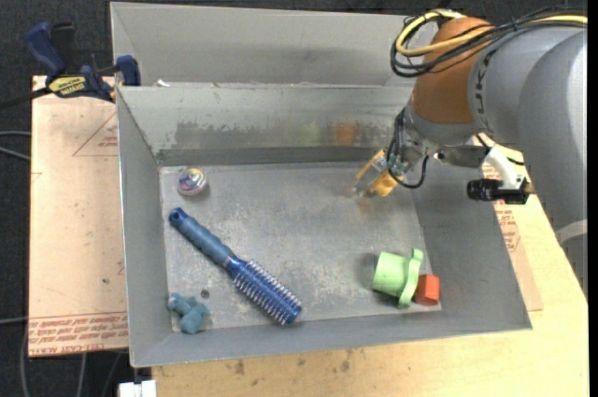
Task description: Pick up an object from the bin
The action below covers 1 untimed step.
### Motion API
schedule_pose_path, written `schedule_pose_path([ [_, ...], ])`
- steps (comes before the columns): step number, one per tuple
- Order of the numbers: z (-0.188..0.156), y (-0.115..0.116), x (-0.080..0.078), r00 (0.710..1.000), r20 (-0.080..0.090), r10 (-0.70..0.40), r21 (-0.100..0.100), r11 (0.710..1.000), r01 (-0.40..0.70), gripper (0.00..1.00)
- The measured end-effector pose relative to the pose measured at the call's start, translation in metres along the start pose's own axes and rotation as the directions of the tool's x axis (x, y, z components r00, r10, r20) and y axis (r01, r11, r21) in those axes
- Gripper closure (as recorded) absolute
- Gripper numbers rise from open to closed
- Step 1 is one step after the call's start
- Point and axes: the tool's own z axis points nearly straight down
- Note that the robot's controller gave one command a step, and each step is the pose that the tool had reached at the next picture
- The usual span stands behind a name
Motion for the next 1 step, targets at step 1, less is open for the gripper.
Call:
schedule_pose_path([
  [1, -0.0188, 0.0007, -0.0005, 1.0, 0.0, -0.002, -0.002, 1.0, 0.002, 1.0],
])
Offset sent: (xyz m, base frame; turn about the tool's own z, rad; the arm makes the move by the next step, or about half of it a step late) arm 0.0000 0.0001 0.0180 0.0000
